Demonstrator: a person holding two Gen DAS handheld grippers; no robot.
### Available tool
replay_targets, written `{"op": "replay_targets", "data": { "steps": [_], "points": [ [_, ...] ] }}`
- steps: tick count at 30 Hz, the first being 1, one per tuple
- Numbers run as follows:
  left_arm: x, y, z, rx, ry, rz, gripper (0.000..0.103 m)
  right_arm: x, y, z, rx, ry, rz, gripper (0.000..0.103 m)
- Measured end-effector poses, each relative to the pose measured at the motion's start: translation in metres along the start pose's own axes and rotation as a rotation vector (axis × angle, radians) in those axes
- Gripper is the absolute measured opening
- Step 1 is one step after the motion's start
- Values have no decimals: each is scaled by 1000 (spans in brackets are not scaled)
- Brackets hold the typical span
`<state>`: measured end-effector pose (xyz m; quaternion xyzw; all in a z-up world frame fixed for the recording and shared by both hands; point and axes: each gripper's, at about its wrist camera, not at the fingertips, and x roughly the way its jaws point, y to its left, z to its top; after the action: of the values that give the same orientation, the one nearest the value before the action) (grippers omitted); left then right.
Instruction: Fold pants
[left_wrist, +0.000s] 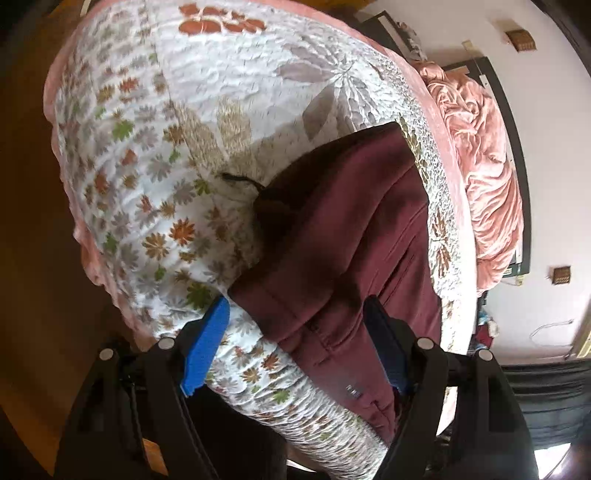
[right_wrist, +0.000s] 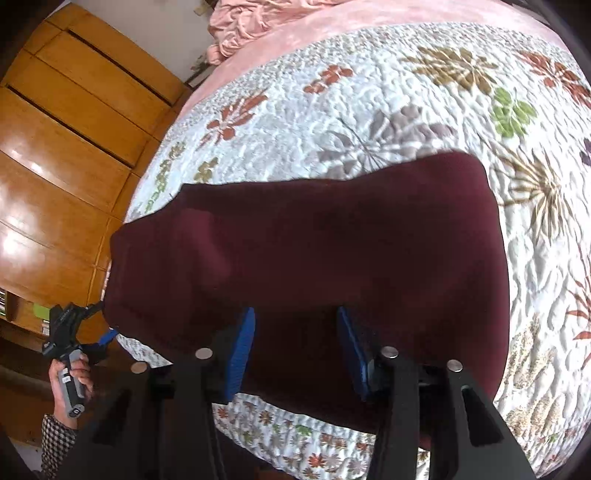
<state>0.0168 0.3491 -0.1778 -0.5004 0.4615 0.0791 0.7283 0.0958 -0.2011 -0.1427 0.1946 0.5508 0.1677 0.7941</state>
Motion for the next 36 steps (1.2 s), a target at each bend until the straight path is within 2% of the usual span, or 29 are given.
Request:
{"op": "replay_targets", "data": {
  "steps": [7, 8, 9, 11, 13, 14, 17, 18, 22, 23, 25, 26, 29, 31, 33, 36],
  "points": [
    [18, -5, 8, -43, -1, -44, 73, 2, 0, -1, -13, -1, -4, 46],
    [18, -6, 9, -53, -4, -56, 70, 3, 0, 0, -14, -1, -3, 46],
    [18, -9, 9, -57, -3, -106, 60, 3, -1, -1, -17, 0, -4, 46],
    [10, -18, 10, -42, -29, -227, 60, 3, 0, -1, -20, 1, -7, 46],
    [7, -26, 11, -2, -42, -274, 56, 4, 0, 0, -20, 1, -11, 46],
    [10, -26, 14, 7, -40, -255, 56, 5, 0, 0, -20, 2, -13, 46],
    [28, -16, 18, -14, -10, -116, 60, 6, 0, 0, -23, 2, -16, 47],
    [33, -13, 18, -21, -7, -93, 61, 7, 0, 0, -24, 2, -16, 47],
    [39, -16, 16, -25, -35, -99, 63, 7, -1, 0, -27, 8, -14, 47],
    [37, -20, 14, -16, -49, -87, 60, 7, -1, 1, -24, 10, -13, 47],
    [34, -22, 14, -5, -62, -92, 45, 8, -1, 1, -24, 12, -12, 48],
    [31, -25, 13, 7, -72, -99, 41, 8, -1, 1, -24, 12, -10, 48],
    [28, -29, 12, 47, -81, -90, 39, 10, -2, 0, -25, 12, -10, 49],
    [34, -26, 16, 28, -66, -73, 38, 10, -1, 0, -28, 13, -11, 49],
    [34, -27, 17, 19, -68, -81, 34, 9, -1, 0, -31, 13, -10, 49],
    [22, -39, 13, 60, -108, -119, 30, 5, -3, 1, -7, 9, 7, 49]
  ]
}}
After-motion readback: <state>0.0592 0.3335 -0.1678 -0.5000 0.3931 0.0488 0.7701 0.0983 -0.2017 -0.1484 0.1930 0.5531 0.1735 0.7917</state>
